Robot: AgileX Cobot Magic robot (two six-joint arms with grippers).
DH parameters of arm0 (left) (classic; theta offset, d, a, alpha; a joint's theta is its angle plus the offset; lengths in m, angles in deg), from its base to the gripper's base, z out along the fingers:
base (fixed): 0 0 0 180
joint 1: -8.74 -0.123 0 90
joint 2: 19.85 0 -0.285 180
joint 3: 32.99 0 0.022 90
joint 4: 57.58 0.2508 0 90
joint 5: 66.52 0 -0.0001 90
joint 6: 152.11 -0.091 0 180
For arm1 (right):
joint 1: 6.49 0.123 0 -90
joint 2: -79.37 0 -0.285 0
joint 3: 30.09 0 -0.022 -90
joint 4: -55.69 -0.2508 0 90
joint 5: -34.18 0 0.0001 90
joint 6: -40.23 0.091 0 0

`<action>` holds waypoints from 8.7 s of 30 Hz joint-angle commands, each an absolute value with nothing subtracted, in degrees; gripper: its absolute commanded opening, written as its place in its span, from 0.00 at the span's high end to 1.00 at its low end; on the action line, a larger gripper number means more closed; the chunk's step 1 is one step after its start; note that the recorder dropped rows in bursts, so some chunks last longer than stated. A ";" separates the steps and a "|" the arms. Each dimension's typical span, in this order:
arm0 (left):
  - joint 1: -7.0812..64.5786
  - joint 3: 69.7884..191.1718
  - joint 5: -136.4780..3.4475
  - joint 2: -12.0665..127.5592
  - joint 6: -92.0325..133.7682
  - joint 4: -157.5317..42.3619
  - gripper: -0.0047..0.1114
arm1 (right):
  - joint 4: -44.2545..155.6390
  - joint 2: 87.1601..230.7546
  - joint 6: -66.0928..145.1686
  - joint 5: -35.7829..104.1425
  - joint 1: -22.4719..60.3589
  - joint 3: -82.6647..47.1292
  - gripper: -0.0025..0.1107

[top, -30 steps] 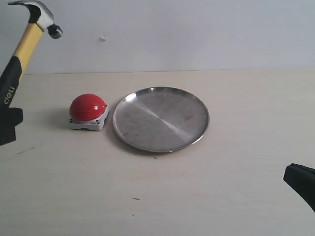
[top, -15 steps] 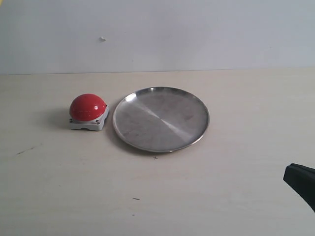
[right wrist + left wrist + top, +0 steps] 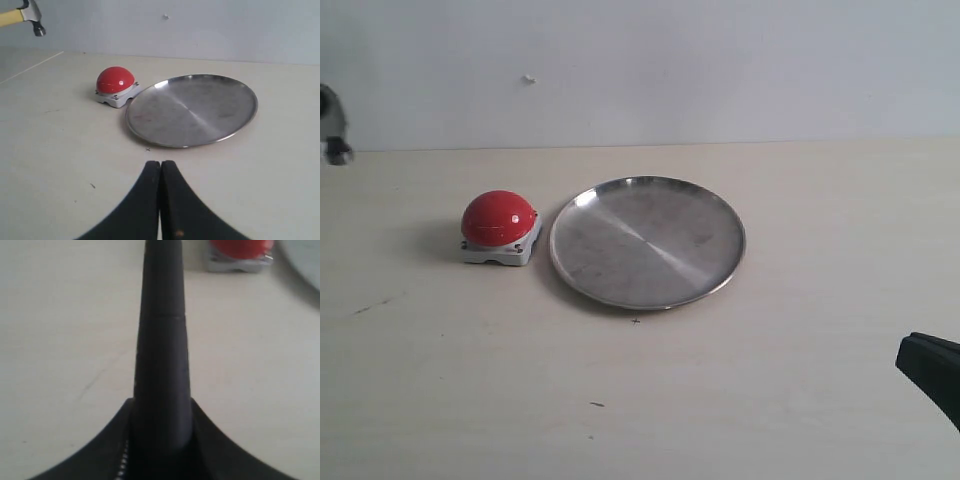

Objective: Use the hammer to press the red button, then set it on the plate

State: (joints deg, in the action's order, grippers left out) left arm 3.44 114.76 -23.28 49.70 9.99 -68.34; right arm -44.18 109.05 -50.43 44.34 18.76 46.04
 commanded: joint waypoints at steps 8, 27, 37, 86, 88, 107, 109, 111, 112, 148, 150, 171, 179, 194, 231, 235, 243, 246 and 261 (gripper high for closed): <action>12.41 97.62 -62.11 39.72 17.92 -74.75 0.96 | -44.25 108.58 -50.50 44.87 18.85 46.19 0.98; 27.00 96.83 -65.99 58.34 19.52 -77.69 0.96 | -44.25 108.58 -50.50 44.87 18.85 46.19 0.98; 27.00 108.66 -58.55 67.51 19.11 -77.56 0.96 | -44.25 108.58 -50.50 44.87 18.85 46.19 0.98; 26.49 117.90 -53.77 59.86 21.06 -74.25 0.96 | -44.25 108.58 -50.50 45.29 18.85 46.19 0.98; 26.49 116.70 -53.77 61.00 21.06 -74.54 0.96 | -44.25 108.58 -50.50 45.39 18.85 46.19 0.98; 26.16 109.00 -58.22 62.52 20.84 -74.60 0.96 | -44.25 108.58 -50.50 45.21 18.85 46.19 0.98; 26.16 109.57 -58.08 59.05 20.84 -76.80 0.96 | -44.25 108.58 -50.50 45.21 18.85 46.19 0.98; 26.45 109.80 -58.30 56.56 20.84 -80.49 0.96 | -44.25 108.58 -50.50 45.21 18.85 46.19 0.98; 27.03 109.80 -58.44 55.93 20.29 -82.02 0.96 | -44.25 108.58 -50.50 45.21 18.85 46.19 0.98; 45.91 113.73 -111.25 89.30 89.42 -39.30 0.96 | -44.25 108.58 -50.50 45.01 18.85 46.19 0.98; 45.80 116.66 -112.92 93.28 93.72 -35.99 0.96 | -44.25 108.58 -50.50 45.01 18.85 46.19 0.98; 44.09 138.57 -88.49 106.38 100.23 -31.04 0.96 | -44.25 108.58 -50.50 45.01 18.85 46.19 0.98; 44.09 139.95 -89.54 111.62 100.32 -32.91 0.96 | -44.25 108.58 -50.50 45.01 18.85 46.19 0.98; 44.34 145.72 -89.20 116.65 103.19 -32.13 0.96 | -44.25 108.58 -50.50 45.01 18.85 46.19 0.98; 44.33 147.22 -85.61 120.27 104.78 -28.23 0.96 | -44.25 108.58 -50.50 45.01 18.85 46.19 0.98; 44.33 147.22 -85.96 120.03 104.78 -28.15 0.96 | -44.25 108.58 -50.50 45.01 18.85 46.19 0.98; 44.21 147.22 -85.88 119.02 104.78 -28.00 0.69 | -44.25 108.58 -50.50 45.01 18.85 46.19 0.98; 44.21 147.22 -85.88 119.02 104.78 -28.00 0.59 | -44.25 108.58 -50.50 45.01 18.85 46.19 0.98; 43.98 147.22 -82.73 118.44 113.19 -19.84 0.54 | -44.25 108.58 -50.50 45.01 18.85 46.19 0.98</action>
